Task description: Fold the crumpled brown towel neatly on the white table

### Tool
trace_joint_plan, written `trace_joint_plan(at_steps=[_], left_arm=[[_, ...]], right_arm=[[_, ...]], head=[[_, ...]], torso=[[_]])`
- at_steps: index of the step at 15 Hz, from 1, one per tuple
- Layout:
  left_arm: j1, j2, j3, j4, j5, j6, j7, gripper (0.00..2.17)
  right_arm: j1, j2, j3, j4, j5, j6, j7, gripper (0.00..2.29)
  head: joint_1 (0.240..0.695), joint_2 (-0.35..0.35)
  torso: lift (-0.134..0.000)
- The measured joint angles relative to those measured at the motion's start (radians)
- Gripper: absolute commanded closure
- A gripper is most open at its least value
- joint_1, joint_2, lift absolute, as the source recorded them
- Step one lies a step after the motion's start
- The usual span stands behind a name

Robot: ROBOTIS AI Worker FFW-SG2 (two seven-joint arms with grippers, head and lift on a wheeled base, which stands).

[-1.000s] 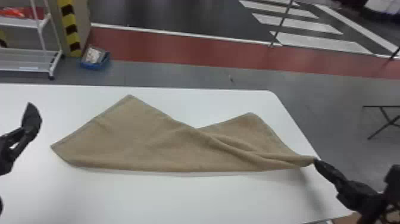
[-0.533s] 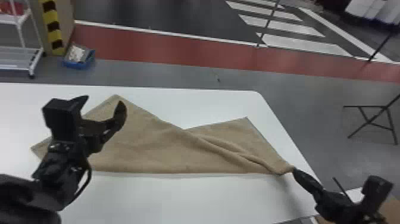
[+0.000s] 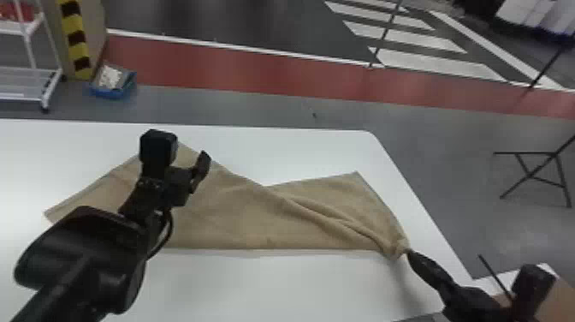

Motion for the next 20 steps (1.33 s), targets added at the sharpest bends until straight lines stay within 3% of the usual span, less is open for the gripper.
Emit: trace_joint_plan(at_steps=[7, 9, 17, 18, 20], left_arm=[[-0.092, -0.008, 0.01, 0.095, -0.016, 0.233, 0.004, 0.52], [-0.094, -0.008, 0.012, 0.097, -0.023, 0.25, 0.003, 0.73], [-0.091, -0.009, 0.027, 0.096, -0.027, 0.302, 0.0, 0.73], [-0.091, -0.009, 0.03, 0.096, -0.027, 0.31, 0.0, 0.84], [-0.091, -0.009, 0.034, 0.095, -0.027, 0.336, 0.003, 1.29]], right_arm=[[-0.004, 0.002, 0.037, -0.019, 0.005, 0.0, -0.001, 1.8], [-0.004, 0.002, 0.037, -0.019, 0.006, 0.0, -0.001, 1.8], [-0.007, 0.001, 0.037, -0.015, 0.006, 0.0, 0.0, 1.8], [-0.007, 0.001, 0.037, -0.014, 0.006, 0.0, 0.001, 1.8], [-0.007, 0.002, 0.037, -0.013, 0.005, 0.0, 0.001, 1.8]], head=[[0.695, -0.35], [0.695, -0.35], [0.695, -0.35], [0.695, -0.35], [0.695, -0.35]], torso=[[-0.124], [-0.124], [-0.124], [-0.124], [-0.124]])
